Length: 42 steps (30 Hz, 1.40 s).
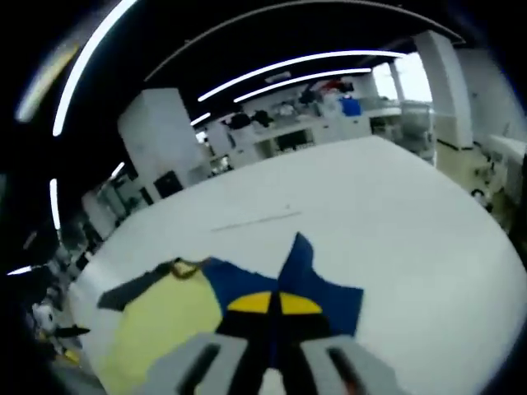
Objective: Fold the garment on the visible template until the final outline fits inside the template.
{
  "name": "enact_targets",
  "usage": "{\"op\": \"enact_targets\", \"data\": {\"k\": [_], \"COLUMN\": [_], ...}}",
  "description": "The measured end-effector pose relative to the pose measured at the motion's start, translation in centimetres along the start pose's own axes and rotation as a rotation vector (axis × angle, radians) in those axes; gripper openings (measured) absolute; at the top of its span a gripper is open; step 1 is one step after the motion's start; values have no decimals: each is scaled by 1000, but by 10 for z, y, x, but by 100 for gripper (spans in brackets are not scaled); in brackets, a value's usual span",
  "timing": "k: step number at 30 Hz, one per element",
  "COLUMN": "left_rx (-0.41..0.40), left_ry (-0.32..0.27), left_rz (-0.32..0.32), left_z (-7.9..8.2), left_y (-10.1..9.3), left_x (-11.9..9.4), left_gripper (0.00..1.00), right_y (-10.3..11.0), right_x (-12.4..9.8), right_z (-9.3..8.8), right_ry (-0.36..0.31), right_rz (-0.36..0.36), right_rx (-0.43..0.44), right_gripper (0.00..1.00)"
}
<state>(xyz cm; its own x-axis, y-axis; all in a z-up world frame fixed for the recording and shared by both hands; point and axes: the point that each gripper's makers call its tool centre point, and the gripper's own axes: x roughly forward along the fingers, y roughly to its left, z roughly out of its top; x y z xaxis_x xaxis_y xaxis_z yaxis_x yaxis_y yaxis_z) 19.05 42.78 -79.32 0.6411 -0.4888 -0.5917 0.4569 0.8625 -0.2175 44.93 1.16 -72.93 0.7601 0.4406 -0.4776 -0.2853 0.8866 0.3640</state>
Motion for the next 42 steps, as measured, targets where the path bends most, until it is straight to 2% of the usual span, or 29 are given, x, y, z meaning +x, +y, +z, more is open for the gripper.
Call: {"op": "enact_targets", "data": {"k": [4, 5, 8, 13, 22, 25, 26, 28, 30, 35, 38, 42], "left_rx": [1, 2, -4, -16, -24, -26, -28, -32, -36, -41, -47, -55], "left_ry": [0, 0, -7, -12, -10, -6, -5, -3, 1, 3, 8, 10], "left_rz": [3, 4, 12, 17, 19, 18, 17, 16, 14, 12, 13, 12], "left_z": [-5, -6, -6, -8, -8, -9, -9, -11, -12, -13, -15, -18], "left_y": [5, 6, 7, 5, 1, -1, -1, -1, -2, -3, -3, -2], "left_x": [-2, -3, -5, -7, -7, -7, -6, -5, -4, -4, -4, -5], "left_gripper": [93, 93, 93, 93, 92, 92, 92, 92, 92, 91, 91, 91], "right_y": [48, 52, 86, 129, 182, 206, 213, 233, 245, 275, 284, 290], "right_x": [16, 17, 27, 40, 64, 69, 70, 73, 78, 99, 111, 130], "right_z": [-3, -3, -4, 2, -4, -1, 0, 5, 4, -14, -29, -55], "right_ry": [12, 14, 19, 12, 43, 32, 27, -6, -7, 28, 59, 122], "right_rz": [89, 97, 159, 249, 355, 401, 408, 448, 468, 496, 494, 475], "right_rx": [5, 5, -9, -4, -25, 6, -15, 24, 32, 22, 8, -54], "right_gripper": [0, 0, 0, 0, 0, 0, 0, 0, 0, 0, 0, 0]}}
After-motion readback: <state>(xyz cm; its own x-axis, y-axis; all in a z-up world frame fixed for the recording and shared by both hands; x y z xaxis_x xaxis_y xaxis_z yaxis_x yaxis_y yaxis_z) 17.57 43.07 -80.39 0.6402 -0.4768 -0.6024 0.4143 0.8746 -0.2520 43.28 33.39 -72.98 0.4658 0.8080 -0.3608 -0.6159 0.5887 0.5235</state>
